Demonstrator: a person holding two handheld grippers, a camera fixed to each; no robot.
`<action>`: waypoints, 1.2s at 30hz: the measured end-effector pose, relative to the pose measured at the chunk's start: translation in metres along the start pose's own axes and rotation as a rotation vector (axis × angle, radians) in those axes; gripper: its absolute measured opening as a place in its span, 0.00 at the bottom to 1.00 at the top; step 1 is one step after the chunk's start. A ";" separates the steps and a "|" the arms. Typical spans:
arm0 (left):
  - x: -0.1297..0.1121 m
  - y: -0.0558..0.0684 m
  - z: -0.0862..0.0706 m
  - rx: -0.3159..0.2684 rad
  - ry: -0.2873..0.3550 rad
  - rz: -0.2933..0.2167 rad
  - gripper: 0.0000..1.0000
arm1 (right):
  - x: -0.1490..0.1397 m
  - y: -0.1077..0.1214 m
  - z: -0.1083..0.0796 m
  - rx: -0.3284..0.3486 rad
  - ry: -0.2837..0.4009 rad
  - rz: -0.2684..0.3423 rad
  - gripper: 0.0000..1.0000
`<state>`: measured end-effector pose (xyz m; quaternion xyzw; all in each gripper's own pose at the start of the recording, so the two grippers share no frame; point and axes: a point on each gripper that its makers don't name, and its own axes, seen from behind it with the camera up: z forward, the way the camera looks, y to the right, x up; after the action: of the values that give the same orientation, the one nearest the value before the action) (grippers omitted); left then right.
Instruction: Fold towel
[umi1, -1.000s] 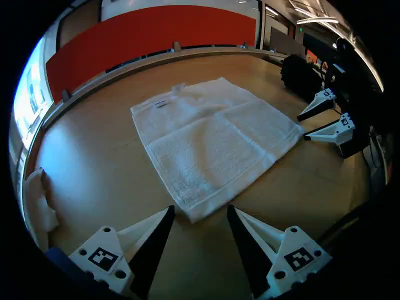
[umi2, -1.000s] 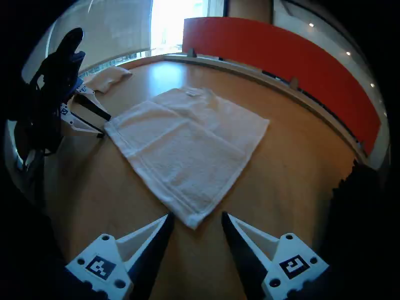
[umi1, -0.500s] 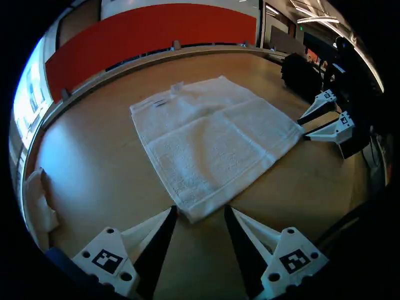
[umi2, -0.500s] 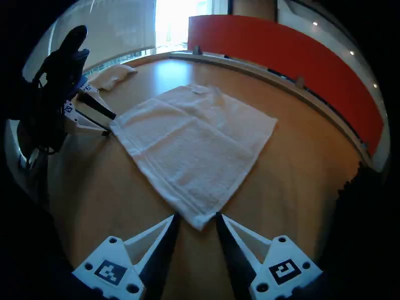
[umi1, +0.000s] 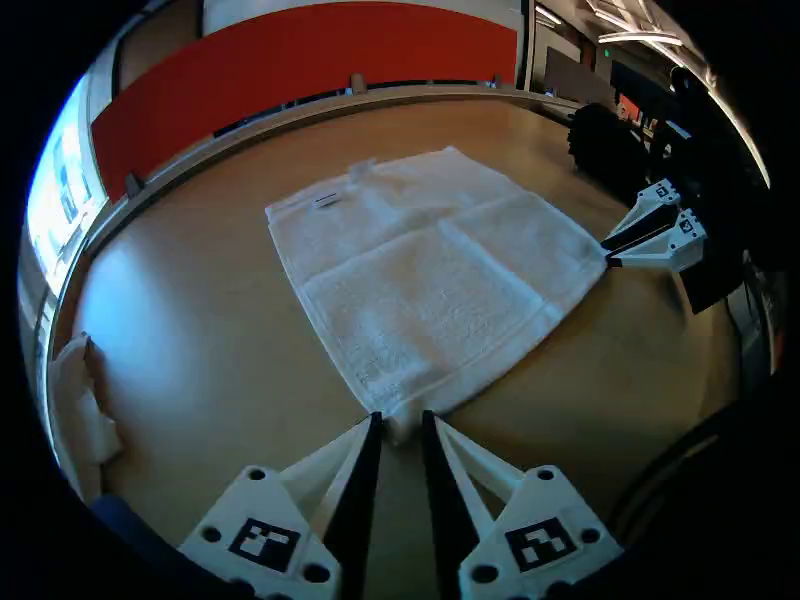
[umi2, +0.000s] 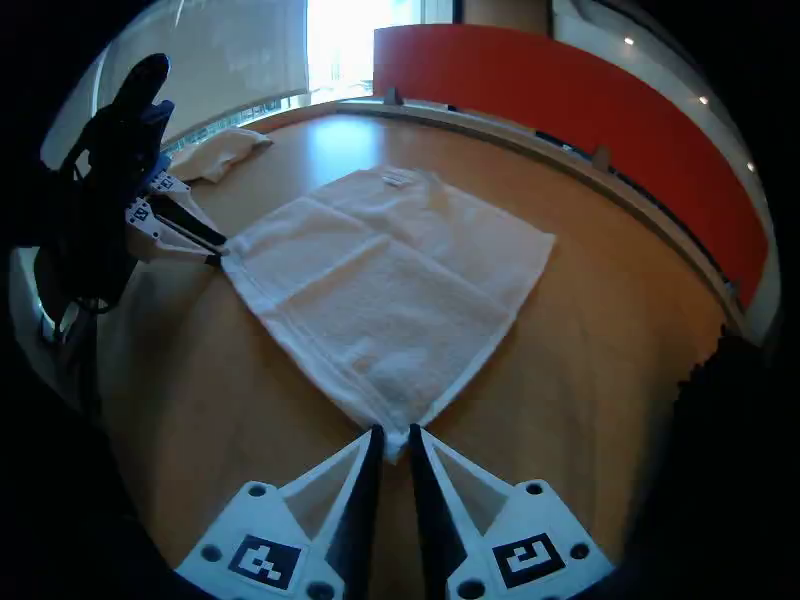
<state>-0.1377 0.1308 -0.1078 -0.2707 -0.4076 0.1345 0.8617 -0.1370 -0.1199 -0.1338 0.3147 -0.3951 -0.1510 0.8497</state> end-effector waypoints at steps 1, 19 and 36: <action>0.000 0.000 0.000 0.001 0.000 -0.002 0.22 | 0.000 0.000 0.000 0.000 0.000 0.003 0.19; 0.008 0.003 -0.011 -0.005 0.007 -0.063 0.13 | 0.016 0.003 -0.012 -0.003 0.025 0.026 0.15; 0.038 0.000 -0.045 0.007 0.043 -0.146 0.13 | 0.048 0.005 -0.039 0.006 0.089 0.041 0.14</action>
<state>-0.0791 0.1318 -0.1073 -0.2399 -0.4073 0.0671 0.8787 -0.0765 -0.1244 -0.1225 0.3153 -0.3638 -0.1181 0.8685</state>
